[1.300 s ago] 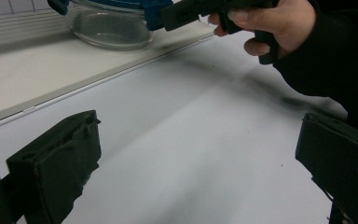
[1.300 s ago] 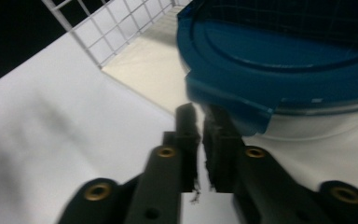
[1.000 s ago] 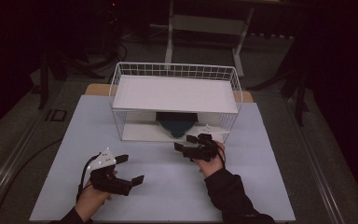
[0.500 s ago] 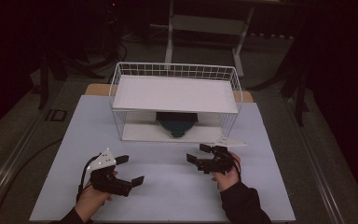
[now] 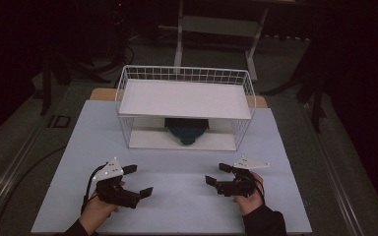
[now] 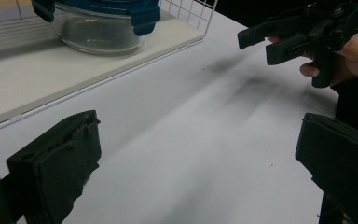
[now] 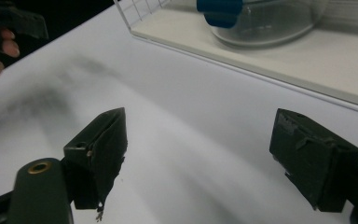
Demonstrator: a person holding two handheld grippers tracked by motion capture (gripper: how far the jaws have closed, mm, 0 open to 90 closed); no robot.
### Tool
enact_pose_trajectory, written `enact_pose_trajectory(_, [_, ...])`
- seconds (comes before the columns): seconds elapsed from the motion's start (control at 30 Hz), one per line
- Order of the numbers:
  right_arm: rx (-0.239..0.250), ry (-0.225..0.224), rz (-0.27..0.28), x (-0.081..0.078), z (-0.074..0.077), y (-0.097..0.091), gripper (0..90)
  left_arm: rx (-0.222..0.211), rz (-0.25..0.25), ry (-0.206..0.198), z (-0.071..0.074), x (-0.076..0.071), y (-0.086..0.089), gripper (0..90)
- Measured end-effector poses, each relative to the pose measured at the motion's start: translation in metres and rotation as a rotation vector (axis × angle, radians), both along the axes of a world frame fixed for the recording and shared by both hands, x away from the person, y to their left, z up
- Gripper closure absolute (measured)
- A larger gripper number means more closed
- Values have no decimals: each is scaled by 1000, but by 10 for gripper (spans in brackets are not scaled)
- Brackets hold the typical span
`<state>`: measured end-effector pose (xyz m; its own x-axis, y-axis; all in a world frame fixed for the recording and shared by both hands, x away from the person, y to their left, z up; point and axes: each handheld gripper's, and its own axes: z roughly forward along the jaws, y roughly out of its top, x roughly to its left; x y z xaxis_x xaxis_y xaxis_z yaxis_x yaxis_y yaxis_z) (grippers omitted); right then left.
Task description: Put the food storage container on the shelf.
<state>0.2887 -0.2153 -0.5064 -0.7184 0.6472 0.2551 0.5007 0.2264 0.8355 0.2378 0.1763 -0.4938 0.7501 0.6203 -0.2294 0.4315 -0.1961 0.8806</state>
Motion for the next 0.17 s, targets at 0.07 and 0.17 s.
enact_pose_trajectory(0.07, [-8,-13,-1,0,0,-1,189,-1,-1,0,0,0,0,4])
enact_pose_trajectory(0.17, [-10,-21,-7,1,1,-2,189,-1,-5,-2,0,0,0,4])
